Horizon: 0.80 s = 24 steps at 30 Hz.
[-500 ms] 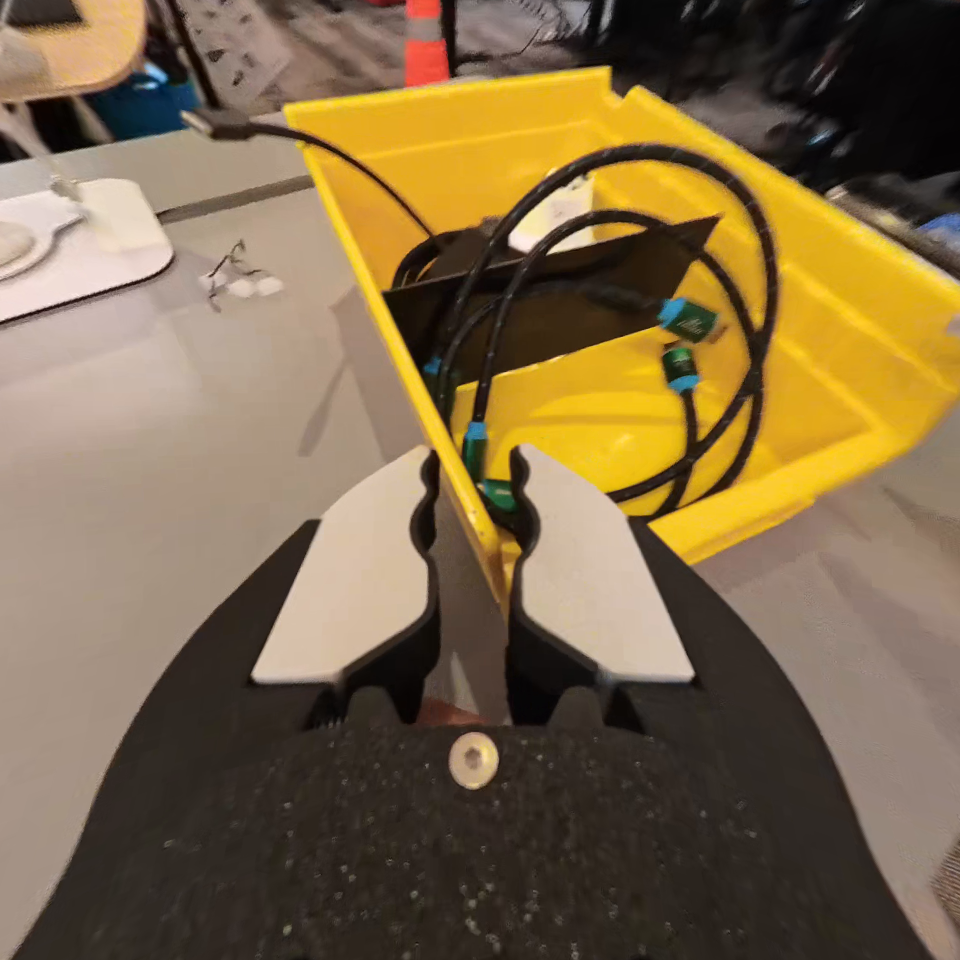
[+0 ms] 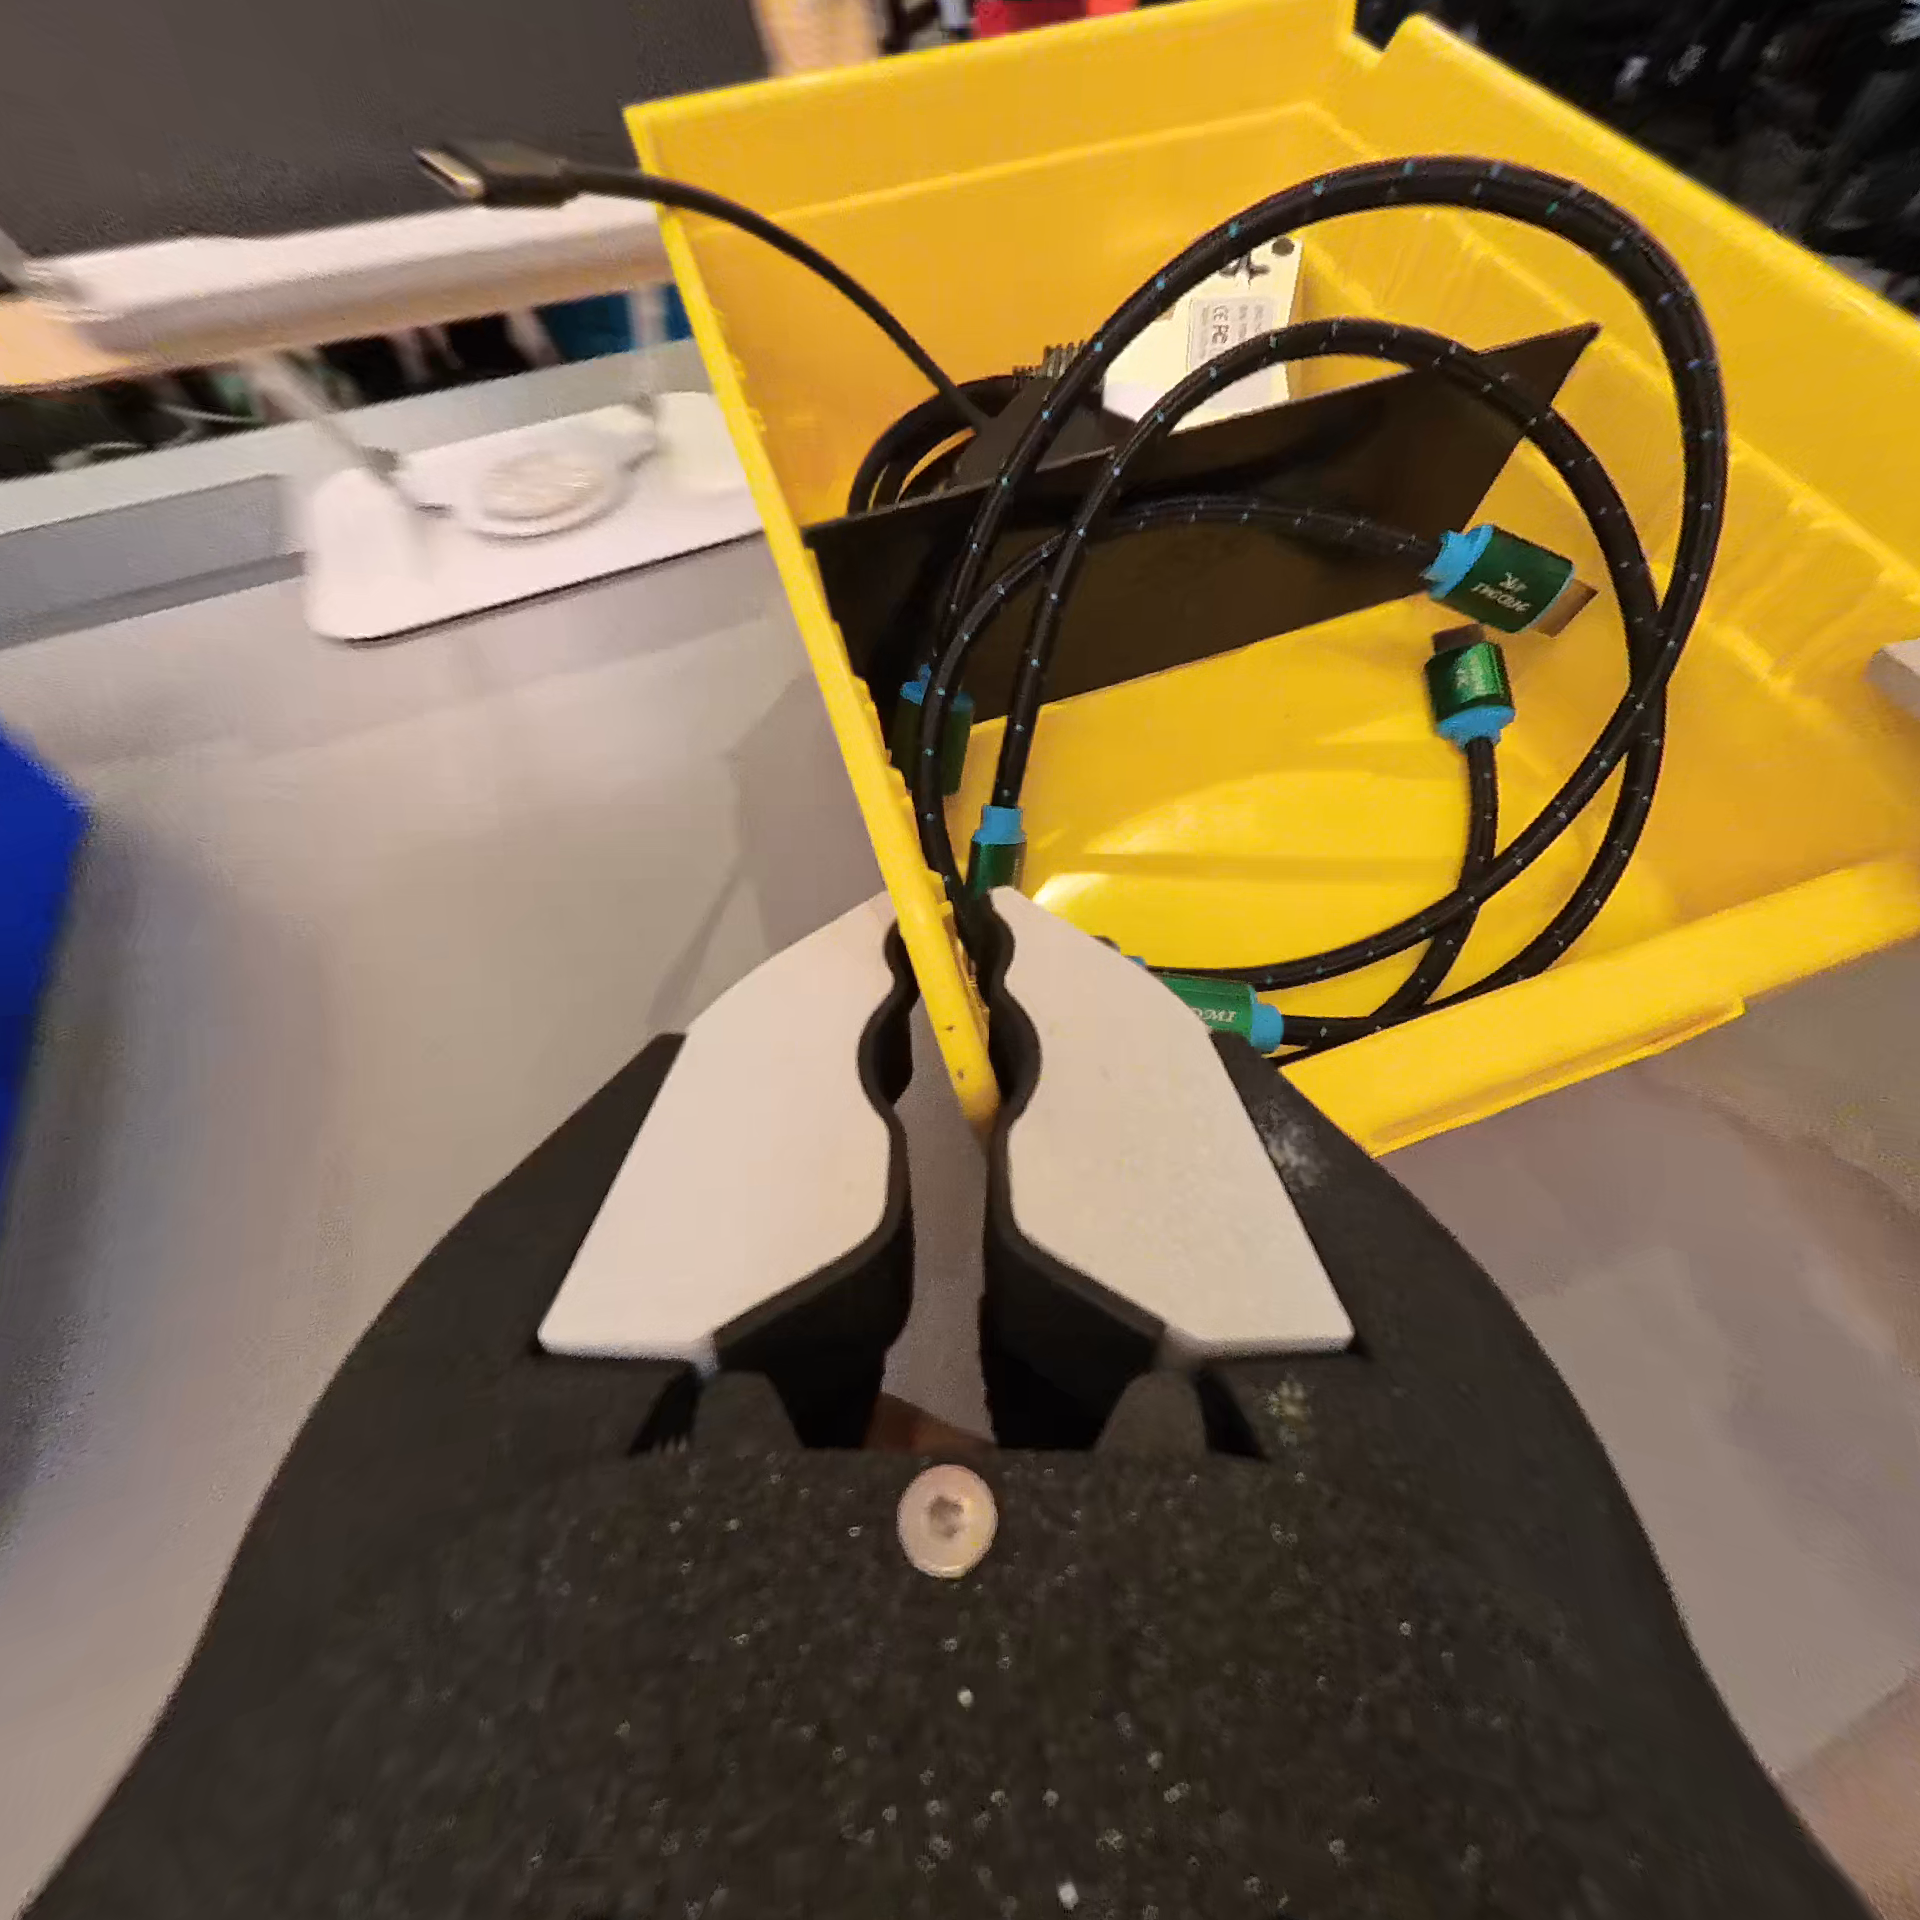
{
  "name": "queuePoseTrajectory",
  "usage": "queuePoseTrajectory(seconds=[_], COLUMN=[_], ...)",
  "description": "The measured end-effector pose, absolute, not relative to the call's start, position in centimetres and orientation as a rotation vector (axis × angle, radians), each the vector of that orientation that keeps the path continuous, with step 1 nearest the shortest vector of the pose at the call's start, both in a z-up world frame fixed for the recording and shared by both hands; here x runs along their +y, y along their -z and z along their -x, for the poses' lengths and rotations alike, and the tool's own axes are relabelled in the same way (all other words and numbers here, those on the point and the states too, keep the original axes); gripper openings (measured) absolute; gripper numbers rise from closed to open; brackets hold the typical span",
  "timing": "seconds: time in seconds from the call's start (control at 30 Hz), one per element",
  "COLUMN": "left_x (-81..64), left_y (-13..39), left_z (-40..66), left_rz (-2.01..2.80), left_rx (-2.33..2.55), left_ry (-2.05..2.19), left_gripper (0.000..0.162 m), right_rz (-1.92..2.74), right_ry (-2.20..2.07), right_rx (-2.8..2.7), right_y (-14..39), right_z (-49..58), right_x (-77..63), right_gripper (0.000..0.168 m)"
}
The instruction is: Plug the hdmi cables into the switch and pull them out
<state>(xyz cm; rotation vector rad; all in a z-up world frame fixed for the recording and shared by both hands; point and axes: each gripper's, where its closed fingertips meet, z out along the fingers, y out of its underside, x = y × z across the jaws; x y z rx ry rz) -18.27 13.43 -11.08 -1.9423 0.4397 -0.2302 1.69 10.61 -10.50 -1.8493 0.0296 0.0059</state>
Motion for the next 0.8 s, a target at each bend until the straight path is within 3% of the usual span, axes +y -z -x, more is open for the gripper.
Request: queuePoseTrajectory(seconds=[0.2, 0.4, 0.47, 0.57, 0.67, 0.73, 0.8], left_x=[14.2, 15.6, 15.1, 13.1, 11.8, 11.4, 11.3], left_y=[12.4, 14.4, 13.4, 8.6, 5.5, 6.1, 8.2], left_z=[31.0, 34.5, 34.6, 36.5, 45.6, 54.3, 59.9], left_rz=[2.014, 2.079, 2.059, 1.893, 1.788, 1.804, 1.869], left_rx=[0.324, 0.341, 0.352, 0.375, 0.246, 0.096, 0.041], left_ry=[0.081, 0.183, 0.27, 0.46, 0.397, 0.202, 0.095], left_gripper=[0.007, 0.011, 0.028, 0.031, 0.031, 0.032, 0.042], right_rz=[1.886, 1.95, 1.977, 1.941, 1.781, 1.709, 1.677], right_ry=[-0.066, -0.135, -0.267, -0.335, -0.33, -0.376, -0.427], right_rx=[-0.148, -0.146, -0.181, -0.287, -0.28, -0.302, -0.374], right_y=[11.9, 14.5, 14.4, 12.8, 9.7, 8.0, 7.4], right_z=[11.2, 15.5, 16.1, 15.5, 13.9, 14.7, 17.4], right_x=[13.6, 15.3, 14.7, 12.8, 10.6, 9.4, 8.3], right_gripper=[0.003, 0.004, 0.007, 0.016, 0.002, 0.005, 0.007])
